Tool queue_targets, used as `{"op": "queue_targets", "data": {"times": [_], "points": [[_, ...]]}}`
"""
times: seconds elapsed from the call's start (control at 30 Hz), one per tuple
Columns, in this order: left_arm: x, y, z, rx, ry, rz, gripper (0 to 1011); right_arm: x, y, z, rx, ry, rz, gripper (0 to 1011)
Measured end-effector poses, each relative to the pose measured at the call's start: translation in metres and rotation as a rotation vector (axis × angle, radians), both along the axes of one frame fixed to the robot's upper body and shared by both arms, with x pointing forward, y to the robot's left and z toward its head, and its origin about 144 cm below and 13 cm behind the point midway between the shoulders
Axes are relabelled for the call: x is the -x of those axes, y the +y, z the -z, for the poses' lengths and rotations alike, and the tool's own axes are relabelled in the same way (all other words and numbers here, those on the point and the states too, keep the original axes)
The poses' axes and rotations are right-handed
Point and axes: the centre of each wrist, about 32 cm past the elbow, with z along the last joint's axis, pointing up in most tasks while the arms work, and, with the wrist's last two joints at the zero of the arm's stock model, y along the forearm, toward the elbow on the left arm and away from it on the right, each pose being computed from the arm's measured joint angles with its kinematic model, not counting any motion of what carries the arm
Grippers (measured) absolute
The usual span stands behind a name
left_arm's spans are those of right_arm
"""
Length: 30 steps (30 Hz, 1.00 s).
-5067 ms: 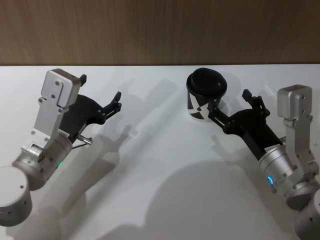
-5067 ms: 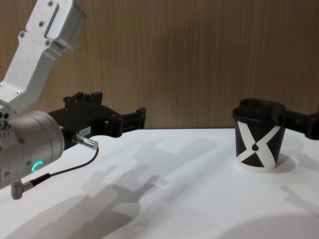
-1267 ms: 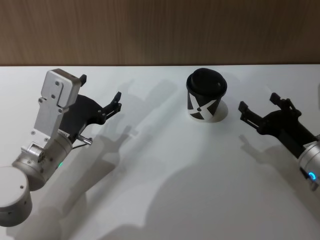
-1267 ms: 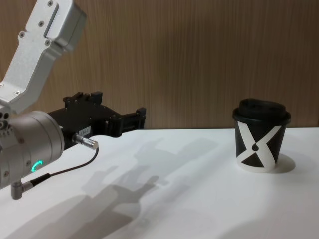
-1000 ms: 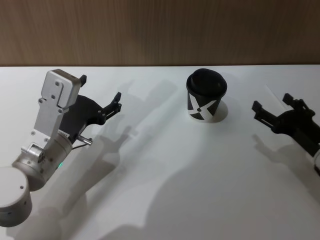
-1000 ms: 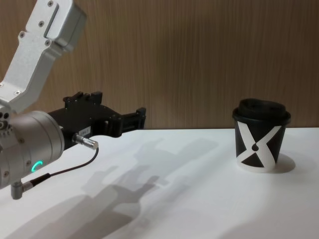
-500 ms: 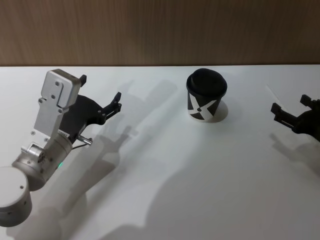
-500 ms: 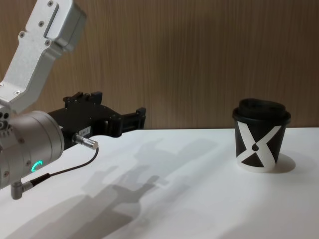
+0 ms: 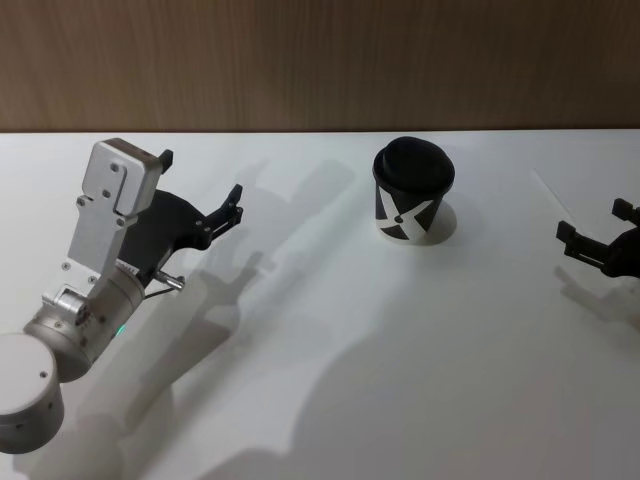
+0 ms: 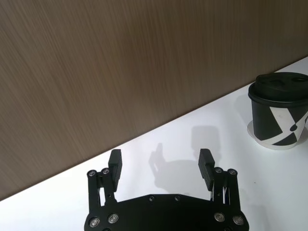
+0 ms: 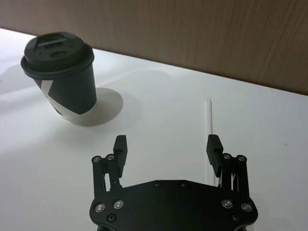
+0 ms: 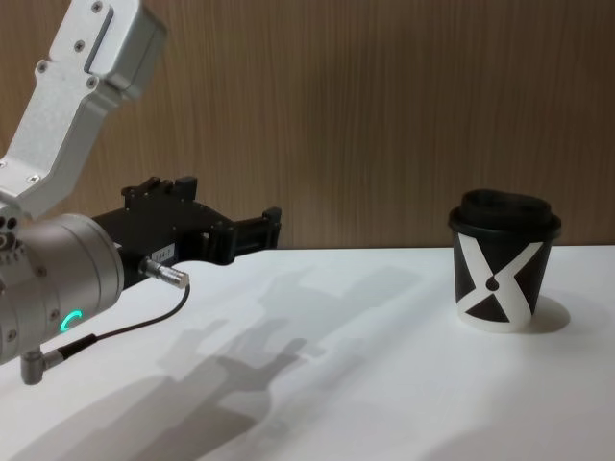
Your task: Pick up the straw with one hand, pass it to the other hand, and insert it into the cup.
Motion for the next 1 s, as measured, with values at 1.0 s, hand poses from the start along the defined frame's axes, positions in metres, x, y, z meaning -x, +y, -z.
{"op": "queue_targets", "data": {"times": [1.0], "points": [[0.0,0.0,0.0,0.0,0.0,0.0,1000,-0.015,-0.027,0.022,-0.001,0.065,0.041,1001]]}}
